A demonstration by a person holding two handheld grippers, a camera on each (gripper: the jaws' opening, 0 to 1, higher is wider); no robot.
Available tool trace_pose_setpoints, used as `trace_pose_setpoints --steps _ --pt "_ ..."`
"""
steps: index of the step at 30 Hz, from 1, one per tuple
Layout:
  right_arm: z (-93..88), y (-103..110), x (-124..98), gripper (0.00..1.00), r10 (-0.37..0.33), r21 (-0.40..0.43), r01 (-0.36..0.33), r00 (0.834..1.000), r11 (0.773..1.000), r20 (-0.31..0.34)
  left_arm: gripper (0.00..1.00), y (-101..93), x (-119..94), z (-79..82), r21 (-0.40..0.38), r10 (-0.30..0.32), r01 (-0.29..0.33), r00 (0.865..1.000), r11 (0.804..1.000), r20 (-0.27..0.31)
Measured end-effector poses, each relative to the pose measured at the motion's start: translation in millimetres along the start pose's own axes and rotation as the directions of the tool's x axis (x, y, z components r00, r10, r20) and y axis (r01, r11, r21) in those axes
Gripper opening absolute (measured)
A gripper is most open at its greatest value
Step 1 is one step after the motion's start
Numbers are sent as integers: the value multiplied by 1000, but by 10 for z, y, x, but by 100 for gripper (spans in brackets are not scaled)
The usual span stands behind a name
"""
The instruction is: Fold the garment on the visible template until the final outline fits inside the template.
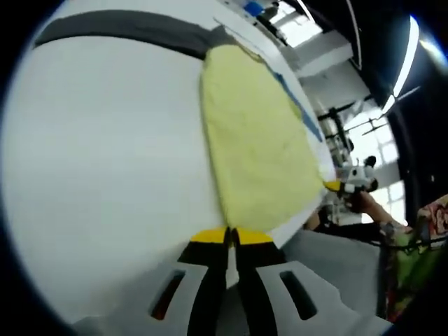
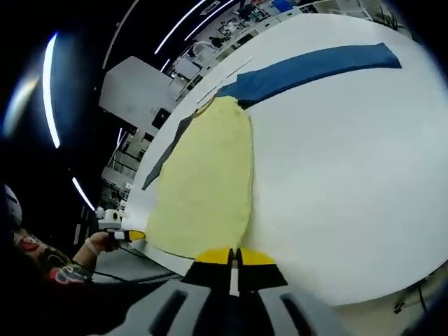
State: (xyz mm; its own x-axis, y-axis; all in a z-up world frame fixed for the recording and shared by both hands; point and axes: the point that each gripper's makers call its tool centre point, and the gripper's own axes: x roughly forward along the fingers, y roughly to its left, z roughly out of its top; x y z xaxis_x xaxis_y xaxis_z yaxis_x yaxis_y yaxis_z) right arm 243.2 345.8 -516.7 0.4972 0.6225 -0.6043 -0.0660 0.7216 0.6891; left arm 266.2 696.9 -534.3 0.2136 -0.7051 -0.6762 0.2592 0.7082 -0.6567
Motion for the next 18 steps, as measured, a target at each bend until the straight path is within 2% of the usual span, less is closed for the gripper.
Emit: trace_pose_setpoints --steps 2,3,5,8,10,12,15,17,18 --pt "60 -10 -27 0 11 6 -11 1000 1000 21 13 -17 -22 17 10 -8 7 1000 1000 13" --pt "86 -7 -34 2 14 4 -14 999 1000 32 16 -46 -28 64 27 -23 22 999 999 37" --pt "170 11 -50 8 24 -15 -23 998 1000 64 24 -40 -69 110 39 -10 8 998 999 57" --pt "262 61 -64 14 28 -37 -25 996 999 87 33 -61 -107 209 126 -6 -6 996 992 91" --pt "364 54 -81 21 26 -73 -18 993 997 116 39 -68 -142 307 177 5 -29 991 984 134" --pt "468 64 -102 33 24 -106 -9 989 994 143 48 -71 -186 423 219 17 -58 983 974 185" --pt "592 47 -129 43 16 -130 6 986 991 166 55 -43 -262 568 237 40 -98 970 966 239" --pt "668 42 -132 54 2 -139 24 983 990 182 61 -19 -305 670 256 53 -128 958 958 282" --pt "691 55 -131 58 -1 -145 29 982 989 188 64 -11 -343 745 267 60 -149 947 952 316"
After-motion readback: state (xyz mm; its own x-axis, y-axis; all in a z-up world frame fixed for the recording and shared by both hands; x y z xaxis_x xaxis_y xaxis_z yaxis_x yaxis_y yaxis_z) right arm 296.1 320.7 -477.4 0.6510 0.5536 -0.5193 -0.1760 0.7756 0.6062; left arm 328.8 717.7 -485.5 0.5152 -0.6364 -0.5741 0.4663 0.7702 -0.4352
